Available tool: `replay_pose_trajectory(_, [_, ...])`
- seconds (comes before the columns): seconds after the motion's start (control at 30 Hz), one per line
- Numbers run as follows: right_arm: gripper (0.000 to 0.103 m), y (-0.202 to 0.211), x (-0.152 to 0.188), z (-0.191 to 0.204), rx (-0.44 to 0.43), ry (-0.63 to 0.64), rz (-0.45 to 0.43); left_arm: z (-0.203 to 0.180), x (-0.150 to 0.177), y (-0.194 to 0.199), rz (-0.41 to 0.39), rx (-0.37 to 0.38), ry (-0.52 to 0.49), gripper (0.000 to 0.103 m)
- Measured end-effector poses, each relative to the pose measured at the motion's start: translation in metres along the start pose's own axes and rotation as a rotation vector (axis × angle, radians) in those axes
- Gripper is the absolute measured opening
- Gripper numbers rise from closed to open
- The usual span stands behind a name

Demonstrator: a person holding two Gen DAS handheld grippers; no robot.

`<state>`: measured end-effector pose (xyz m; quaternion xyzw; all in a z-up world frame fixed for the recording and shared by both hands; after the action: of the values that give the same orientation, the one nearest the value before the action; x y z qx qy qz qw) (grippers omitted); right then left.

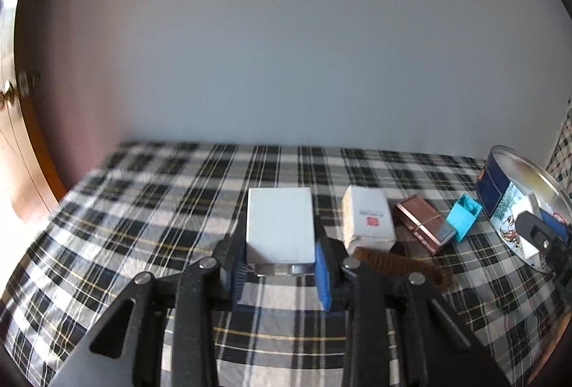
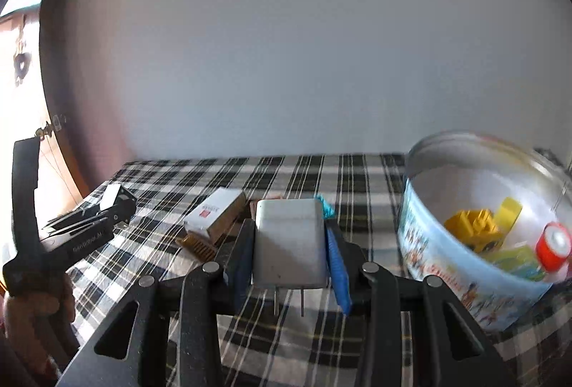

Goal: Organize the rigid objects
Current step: 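Carry the white charger and white brick over the tin with both tools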

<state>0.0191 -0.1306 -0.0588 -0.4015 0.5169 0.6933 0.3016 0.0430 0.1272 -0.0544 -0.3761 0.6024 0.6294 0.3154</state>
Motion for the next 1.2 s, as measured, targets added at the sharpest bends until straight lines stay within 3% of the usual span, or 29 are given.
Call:
replay_pose_trajectory(0.2, [0.041, 0.007, -0.007, 0.006, -0.004, 0.060, -0.061, -0.022, 0.000, 0.014, -0.051, -0.019, -0.035, 0.030])
replay_pose_trajectory(0.53, [0.041, 0.018, -0.009, 0.001, 0.071, 0.175, -0.140, -0.046, 0.005, 0.027, -0.057, 0.014, 0.031, 0.030])
replay_pose_trajectory(0.83, [0.041, 0.029, -0.013, -0.017, 0.077, 0.187, -0.161, -0.087, 0.006, 0.031, -0.068, 0.061, 0.041, 0.030])
replay_pose_trajectory(1.2, [0.041, 0.051, -0.023, -0.071, 0.128, 0.117, -0.204, -0.144, 0.007, 0.041, -0.095, 0.140, 0.012, 0.030])
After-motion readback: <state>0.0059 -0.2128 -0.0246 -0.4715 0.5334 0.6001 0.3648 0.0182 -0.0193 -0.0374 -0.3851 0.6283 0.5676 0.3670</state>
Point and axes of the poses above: each gripper's, at about its wrist camera, not at the fingertips, and y roughly against the way its jaws point, z to its left, x to its underside, the point moved 4 cm from there along -y, roughly the way its jaws point, and after that the axes turned 4 degrees about -x, right-handed, at the moved point
